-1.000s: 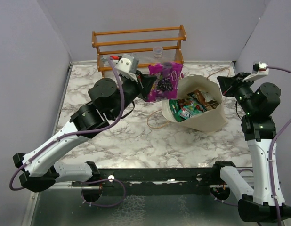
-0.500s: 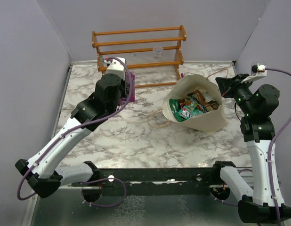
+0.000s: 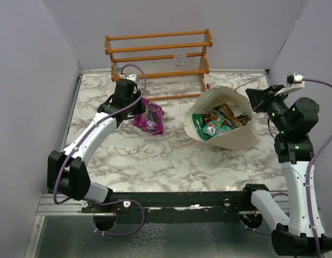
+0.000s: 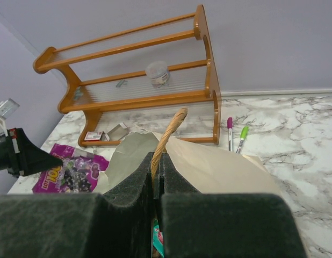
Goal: Take the snacks out of the paper bag
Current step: Place the snack at the center of the board.
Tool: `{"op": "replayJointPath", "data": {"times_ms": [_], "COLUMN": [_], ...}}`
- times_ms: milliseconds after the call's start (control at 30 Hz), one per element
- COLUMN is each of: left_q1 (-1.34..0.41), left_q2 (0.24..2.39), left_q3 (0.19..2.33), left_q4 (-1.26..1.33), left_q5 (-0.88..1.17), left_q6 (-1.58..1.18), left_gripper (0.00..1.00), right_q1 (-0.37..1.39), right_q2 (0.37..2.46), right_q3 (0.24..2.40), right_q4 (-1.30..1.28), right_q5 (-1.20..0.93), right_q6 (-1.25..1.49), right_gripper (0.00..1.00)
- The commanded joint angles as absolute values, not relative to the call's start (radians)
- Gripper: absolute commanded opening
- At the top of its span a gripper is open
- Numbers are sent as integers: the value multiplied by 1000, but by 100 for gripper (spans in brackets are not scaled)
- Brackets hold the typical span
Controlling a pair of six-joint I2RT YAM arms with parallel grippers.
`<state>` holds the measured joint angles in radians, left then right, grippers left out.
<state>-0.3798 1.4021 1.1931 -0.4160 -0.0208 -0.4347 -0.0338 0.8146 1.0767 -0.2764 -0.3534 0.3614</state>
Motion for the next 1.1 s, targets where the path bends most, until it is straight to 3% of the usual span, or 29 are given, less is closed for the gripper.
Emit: {"op": "replayJointPath", "data": {"times_ms": [0, 267, 400, 467, 667, 767, 867, 1067], "left_q1": [-293, -181, -143, -137, -138, -155, -193, -309], "left_q2": [1437, 1600, 1591, 1580, 1514, 1462, 1417, 1358], "left_q3": [1223, 1159, 1101, 1105, 1088, 1086, 1110, 1235], "left_q4": [-188, -146, -146, -176, -162, -149, -170, -281], "left_q5": [227, 341, 284, 236, 219, 229, 219, 195], "left_q6": [-565, -591, -566, -546, -532, -509, -466, -399], "left_gripper": [0, 0, 1, 12, 62, 90, 95, 94], "right_q1": [-29, -29, -29, -29, -15, -8, -4, 10], "right_q2": [795, 810, 819, 815, 827, 827, 834, 875], "right_q3": [1089, 1108, 1123, 1109, 1039, 1036, 1054, 1088], "right_q4": [-265, -274, -313, -310, -216, -236, -266, -285], "right_q5": [-352, -365, -364, -402, -841, -877, -851, -842], "right_q6": [354, 358, 340, 324, 289, 281, 266, 249], "right_gripper": [2, 2, 2, 2, 2, 2, 2, 2]}}
